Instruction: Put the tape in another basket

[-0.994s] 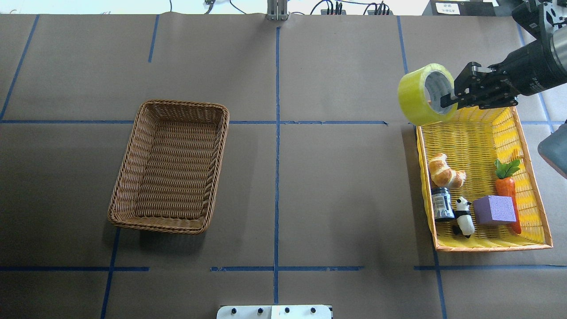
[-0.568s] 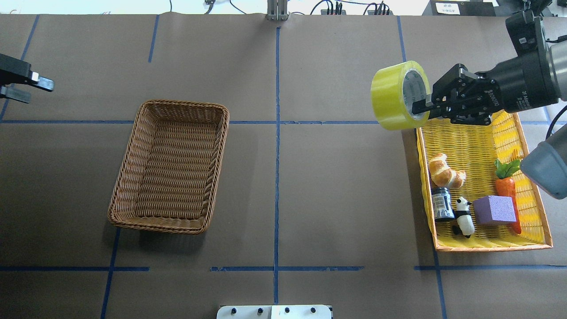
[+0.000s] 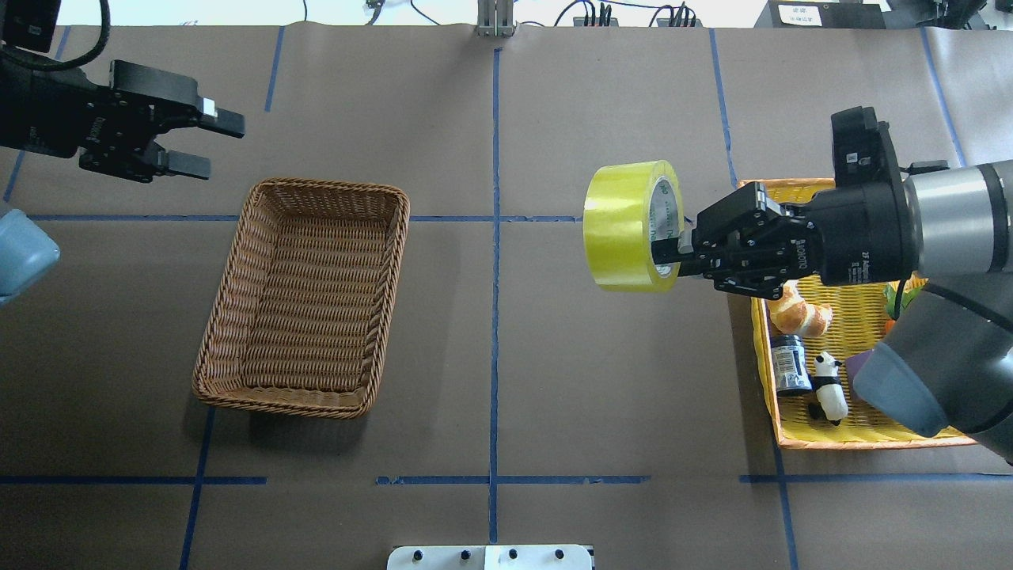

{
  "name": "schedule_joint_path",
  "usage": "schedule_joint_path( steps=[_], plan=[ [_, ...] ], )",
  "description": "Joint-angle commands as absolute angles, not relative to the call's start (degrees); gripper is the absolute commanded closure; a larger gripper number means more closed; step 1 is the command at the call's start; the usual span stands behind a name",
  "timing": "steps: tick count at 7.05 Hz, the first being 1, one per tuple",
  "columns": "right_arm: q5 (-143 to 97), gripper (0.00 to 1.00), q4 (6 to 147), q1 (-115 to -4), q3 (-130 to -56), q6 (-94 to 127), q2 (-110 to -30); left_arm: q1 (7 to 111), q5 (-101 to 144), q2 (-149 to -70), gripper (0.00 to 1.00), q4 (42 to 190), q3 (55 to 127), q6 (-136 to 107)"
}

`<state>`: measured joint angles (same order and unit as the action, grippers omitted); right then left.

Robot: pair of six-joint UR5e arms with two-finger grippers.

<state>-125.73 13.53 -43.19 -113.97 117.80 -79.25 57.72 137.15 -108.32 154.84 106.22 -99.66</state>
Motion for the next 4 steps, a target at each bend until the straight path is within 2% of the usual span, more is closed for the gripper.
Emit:
schedule_joint_path(
  steps=[1, 2, 4],
  plan=[
    [-115.3, 1.00, 3.3, -33.8, -113.9, 121.6, -79.2, 48.9, 126.4, -113.0, 0.00, 168.2, 107.4, -117.8],
    [-112.8, 1.00, -1.6, -31.0, -112.9, 123.8, -77.9, 44.8, 119.9, -116.1, 0.00, 172.7, 107.5, -121.8],
    [-112.7, 1.00, -3.3, -30.8, -109.4, 128.9, -70.0, 39.9, 113.9, -117.1, 0.00, 180.9, 108.3, -125.6]
  ],
)
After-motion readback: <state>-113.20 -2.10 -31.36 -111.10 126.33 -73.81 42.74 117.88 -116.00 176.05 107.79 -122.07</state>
